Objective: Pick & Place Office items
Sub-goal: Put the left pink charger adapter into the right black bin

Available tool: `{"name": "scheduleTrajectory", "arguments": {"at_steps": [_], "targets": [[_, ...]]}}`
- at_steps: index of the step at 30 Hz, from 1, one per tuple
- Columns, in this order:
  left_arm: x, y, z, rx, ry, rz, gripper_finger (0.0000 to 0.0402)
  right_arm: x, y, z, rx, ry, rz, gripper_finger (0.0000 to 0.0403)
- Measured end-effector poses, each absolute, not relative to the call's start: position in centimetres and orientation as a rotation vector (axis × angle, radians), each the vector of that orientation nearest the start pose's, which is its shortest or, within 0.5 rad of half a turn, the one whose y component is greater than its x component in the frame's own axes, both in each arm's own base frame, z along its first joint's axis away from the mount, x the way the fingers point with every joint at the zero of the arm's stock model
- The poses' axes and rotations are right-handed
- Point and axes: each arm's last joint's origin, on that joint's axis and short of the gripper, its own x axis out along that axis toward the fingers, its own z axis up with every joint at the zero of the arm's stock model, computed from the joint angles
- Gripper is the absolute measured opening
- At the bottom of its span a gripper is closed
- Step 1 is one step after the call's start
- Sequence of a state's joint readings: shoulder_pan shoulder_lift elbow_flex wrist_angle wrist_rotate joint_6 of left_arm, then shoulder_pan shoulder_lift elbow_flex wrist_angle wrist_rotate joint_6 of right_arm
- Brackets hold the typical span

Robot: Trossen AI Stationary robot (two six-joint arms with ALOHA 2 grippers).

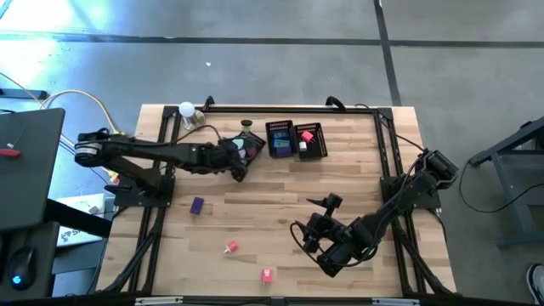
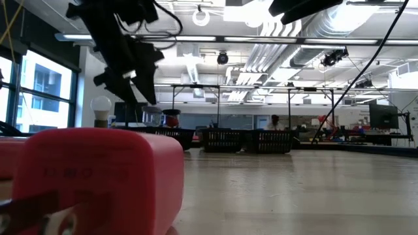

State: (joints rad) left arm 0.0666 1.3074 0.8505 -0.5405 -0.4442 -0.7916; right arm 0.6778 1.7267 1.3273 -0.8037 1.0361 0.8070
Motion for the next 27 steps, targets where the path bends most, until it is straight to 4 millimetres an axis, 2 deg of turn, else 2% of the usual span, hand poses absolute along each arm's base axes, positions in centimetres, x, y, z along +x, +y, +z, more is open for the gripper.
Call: {"name": "scheduleTrajectory", "arguments": {"at_steps": [6,11,17,22,27], "targets": [[22.9,0.9,25.1,-0.535,0.666,0.726,0.0287,28.0,19.4,24.7,-0.143,0.597,-0.565,0.0347],[21.4,-2.0,26.3,-0.489,0.673,0.586,0.0287,28.1,19.4,24.7,-0.138,0.598,-0.562,0.0347],[20.5,-6.5,26.4,-0.402,0.707,0.379,0.0287,28.1,19.5,24.7,-0.136,0.596,-0.561,0.0347],[19.5,-10.0,26.2,-0.4,0.732,0.238,0.0287,28.1,19.5,24.7,-0.133,0.594,-0.561,0.0347],[18.5,-12.6,26.2,-0.397,0.731,0.12,0.0287,28.2,19.4,24.7,-0.131,0.588,-0.564,0.0347]]}}
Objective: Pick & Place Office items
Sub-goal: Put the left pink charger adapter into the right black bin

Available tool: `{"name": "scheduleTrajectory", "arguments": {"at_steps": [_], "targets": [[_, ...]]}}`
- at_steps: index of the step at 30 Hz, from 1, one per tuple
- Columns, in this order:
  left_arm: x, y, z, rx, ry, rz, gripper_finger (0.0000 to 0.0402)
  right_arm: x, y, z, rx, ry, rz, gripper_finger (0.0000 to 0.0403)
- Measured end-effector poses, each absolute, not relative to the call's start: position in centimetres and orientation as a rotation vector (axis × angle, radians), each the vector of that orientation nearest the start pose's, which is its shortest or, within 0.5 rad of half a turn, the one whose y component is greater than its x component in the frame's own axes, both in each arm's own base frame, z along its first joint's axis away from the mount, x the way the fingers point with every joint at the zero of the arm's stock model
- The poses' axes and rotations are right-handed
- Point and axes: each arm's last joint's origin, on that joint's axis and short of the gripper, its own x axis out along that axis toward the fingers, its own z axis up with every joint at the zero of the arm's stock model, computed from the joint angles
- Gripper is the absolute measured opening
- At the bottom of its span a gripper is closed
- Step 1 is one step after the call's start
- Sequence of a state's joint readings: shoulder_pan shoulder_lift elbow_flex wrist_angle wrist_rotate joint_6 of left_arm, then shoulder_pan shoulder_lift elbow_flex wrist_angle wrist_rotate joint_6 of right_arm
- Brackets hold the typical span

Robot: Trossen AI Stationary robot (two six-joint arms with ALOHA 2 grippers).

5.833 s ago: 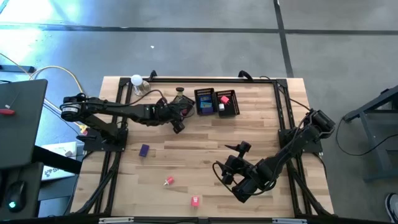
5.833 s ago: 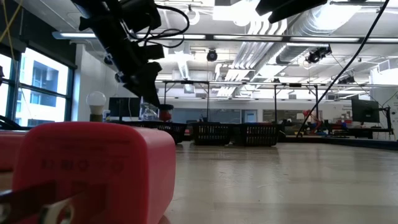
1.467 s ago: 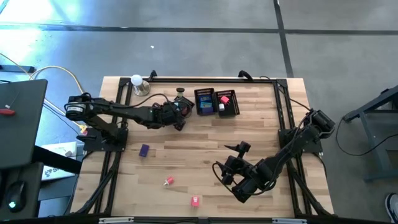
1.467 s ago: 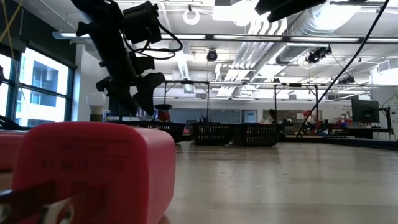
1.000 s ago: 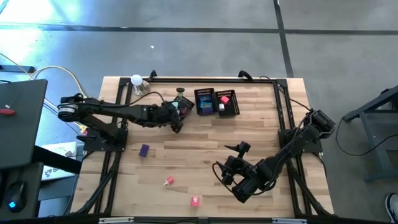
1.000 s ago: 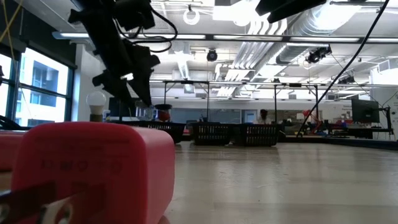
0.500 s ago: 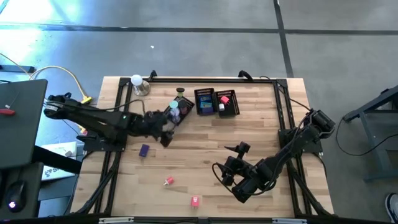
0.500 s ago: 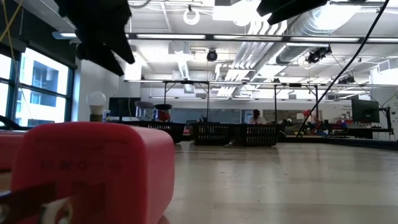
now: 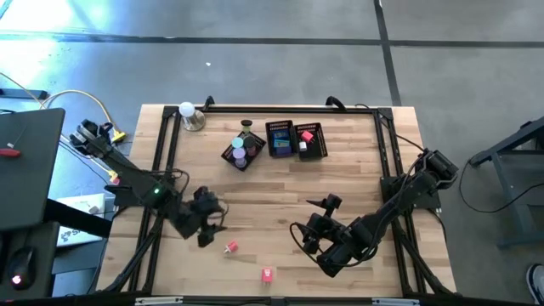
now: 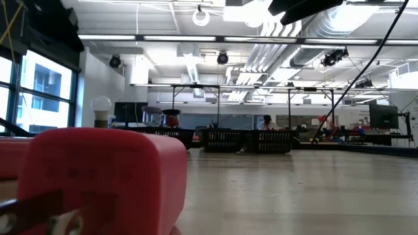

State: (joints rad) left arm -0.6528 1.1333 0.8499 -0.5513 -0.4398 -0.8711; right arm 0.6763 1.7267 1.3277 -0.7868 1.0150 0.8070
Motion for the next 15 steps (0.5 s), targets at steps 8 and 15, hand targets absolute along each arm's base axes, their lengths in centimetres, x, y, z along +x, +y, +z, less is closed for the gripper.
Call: {"name": "scheduleTrajectory", "arguments": {"at_steps": [8,15], "targets": [[18.7,-14.9,26.0,-0.355,0.688,0.012,0.0287,28.7,18.7,24.8,-0.119,0.589,-0.586,0.0347],[20.5,-16.7,23.2,-0.212,0.734,-0.02,0.0287,29.1,18.2,24.7,-0.112,0.619,-0.583,0.0347]]}}
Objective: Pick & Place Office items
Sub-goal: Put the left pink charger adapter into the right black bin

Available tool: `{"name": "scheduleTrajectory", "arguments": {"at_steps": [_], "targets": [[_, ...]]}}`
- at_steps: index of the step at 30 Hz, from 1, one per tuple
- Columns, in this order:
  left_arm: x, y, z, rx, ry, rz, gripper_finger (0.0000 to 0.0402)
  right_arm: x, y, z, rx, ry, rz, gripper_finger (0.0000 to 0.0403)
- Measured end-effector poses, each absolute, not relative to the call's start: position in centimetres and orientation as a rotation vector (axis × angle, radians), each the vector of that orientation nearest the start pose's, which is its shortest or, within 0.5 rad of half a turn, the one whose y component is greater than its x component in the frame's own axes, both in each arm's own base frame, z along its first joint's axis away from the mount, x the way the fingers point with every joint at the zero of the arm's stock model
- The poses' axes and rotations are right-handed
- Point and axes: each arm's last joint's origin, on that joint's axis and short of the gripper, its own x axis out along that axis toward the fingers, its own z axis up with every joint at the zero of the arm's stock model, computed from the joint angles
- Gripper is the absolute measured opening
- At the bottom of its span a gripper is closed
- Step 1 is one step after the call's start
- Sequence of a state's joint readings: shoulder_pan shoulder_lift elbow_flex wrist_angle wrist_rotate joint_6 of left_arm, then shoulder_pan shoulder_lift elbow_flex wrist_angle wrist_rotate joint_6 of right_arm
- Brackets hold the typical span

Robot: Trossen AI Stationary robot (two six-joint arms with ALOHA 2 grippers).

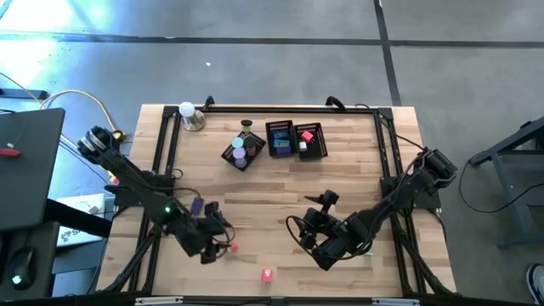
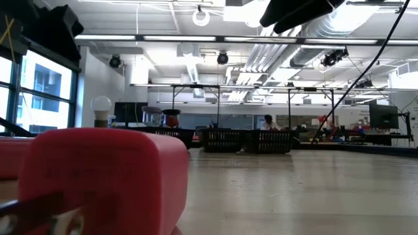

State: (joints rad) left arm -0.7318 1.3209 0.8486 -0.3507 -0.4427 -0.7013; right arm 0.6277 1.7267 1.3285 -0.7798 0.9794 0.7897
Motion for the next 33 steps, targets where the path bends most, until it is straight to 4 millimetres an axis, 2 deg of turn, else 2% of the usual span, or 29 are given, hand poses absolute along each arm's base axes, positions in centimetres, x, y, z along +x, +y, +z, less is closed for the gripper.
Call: {"name": "scheduleTrajectory", "arguments": {"at_steps": [7,14,19,27,33], "targets": [[21.6,-18.7,19.9,-0.281,0.796,0.032,0.0287,29.1,18.2,24.7,-0.108,0.635,-0.569,0.0347],[22.2,-19.4,16.9,-0.381,0.87,0.155,0.0287,29.1,18.4,24.6,-0.091,0.648,-0.546,0.0347],[22.2,-19.7,16.2,-0.439,0.893,0.181,0.0287,29.0,18.6,24.6,-0.087,0.652,-0.534,0.0347],[22.3,-20.0,14.1,-0.383,0.956,0.213,0.0287,29.0,18.6,24.6,-0.087,0.654,-0.532,0.0347],[22.7,-19.7,13.8,-0.364,0.986,0.203,0.0273,29.0,18.6,24.6,-0.091,0.655,-0.531,0.0347]]}}
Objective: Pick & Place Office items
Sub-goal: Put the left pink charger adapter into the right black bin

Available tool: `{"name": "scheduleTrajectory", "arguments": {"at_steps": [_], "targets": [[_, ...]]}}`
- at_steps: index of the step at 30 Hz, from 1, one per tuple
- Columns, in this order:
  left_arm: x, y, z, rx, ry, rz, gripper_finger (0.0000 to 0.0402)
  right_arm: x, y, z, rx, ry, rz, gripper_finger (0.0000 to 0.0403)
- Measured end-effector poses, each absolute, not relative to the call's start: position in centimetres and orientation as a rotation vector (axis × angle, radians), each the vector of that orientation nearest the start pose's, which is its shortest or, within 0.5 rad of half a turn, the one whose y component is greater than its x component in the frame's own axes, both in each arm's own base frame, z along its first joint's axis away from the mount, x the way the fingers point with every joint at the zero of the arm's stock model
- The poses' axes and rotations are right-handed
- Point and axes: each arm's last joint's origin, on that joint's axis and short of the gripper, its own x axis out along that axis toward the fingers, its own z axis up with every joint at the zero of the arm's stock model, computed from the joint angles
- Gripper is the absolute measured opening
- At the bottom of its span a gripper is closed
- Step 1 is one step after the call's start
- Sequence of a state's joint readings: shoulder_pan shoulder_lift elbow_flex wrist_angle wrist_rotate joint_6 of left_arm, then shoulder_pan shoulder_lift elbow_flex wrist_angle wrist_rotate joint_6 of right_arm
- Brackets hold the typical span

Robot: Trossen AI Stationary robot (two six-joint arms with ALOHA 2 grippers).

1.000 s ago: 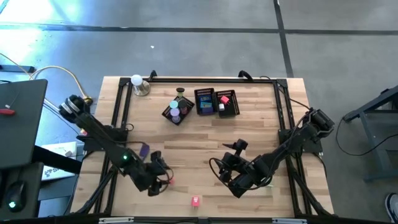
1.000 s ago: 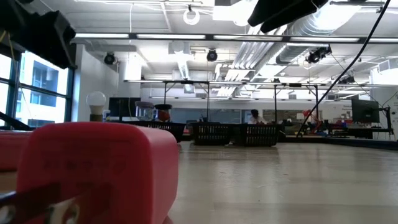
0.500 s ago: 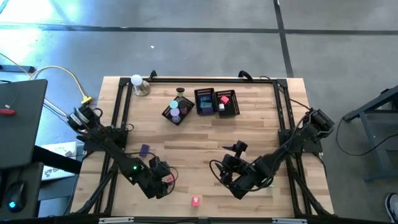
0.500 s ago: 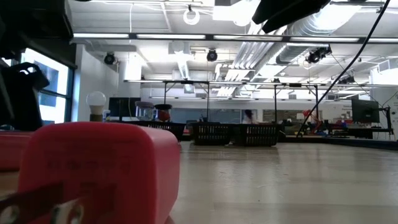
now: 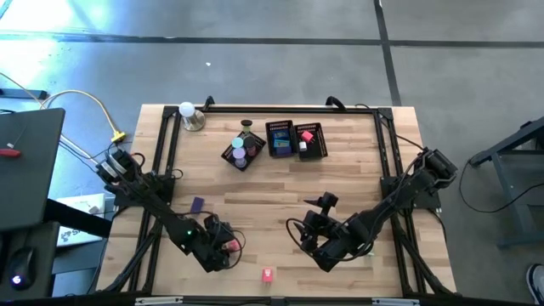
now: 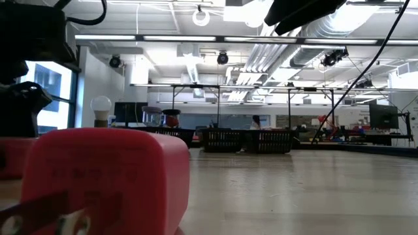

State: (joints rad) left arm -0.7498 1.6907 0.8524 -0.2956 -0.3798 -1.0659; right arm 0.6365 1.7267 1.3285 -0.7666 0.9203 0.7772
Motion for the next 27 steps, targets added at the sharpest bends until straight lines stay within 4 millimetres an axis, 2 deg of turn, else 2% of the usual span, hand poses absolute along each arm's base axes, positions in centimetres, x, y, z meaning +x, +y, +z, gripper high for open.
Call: {"name": "scheduleTrajectory", "arguments": {"at_steps": [4,11,16,18,22,27], "targets": [[22.6,-19.6,13.8,-0.35,0.993,0.2,0.0234,29.0,18.6,24.6,-0.09,0.655,-0.531,0.0347],[22.7,-19.6,13.8,-0.356,0.995,0.193,0.0131,29.0,18.6,24.6,-0.087,0.654,-0.532,0.0347],[22.7,-19.5,14.6,-0.372,0.991,0.154,0.0125,29.3,18.8,24.7,-0.046,0.639,-0.512,0.0347],[22.8,-19.4,15.7,-0.362,0.967,0.122,0.0125,29.5,19.0,24.8,-0.02,0.621,-0.504,0.0347],[23.5,-19.1,19.2,-0.331,0.832,0.043,0.0125,29.8,19.2,25.0,-0.034,0.609,-0.47,0.0347],[24.1,-19.3,24.4,-0.306,0.507,-0.115,0.0125,30.7,20.0,25.7,0.013,0.564,-0.368,0.0347]]}}
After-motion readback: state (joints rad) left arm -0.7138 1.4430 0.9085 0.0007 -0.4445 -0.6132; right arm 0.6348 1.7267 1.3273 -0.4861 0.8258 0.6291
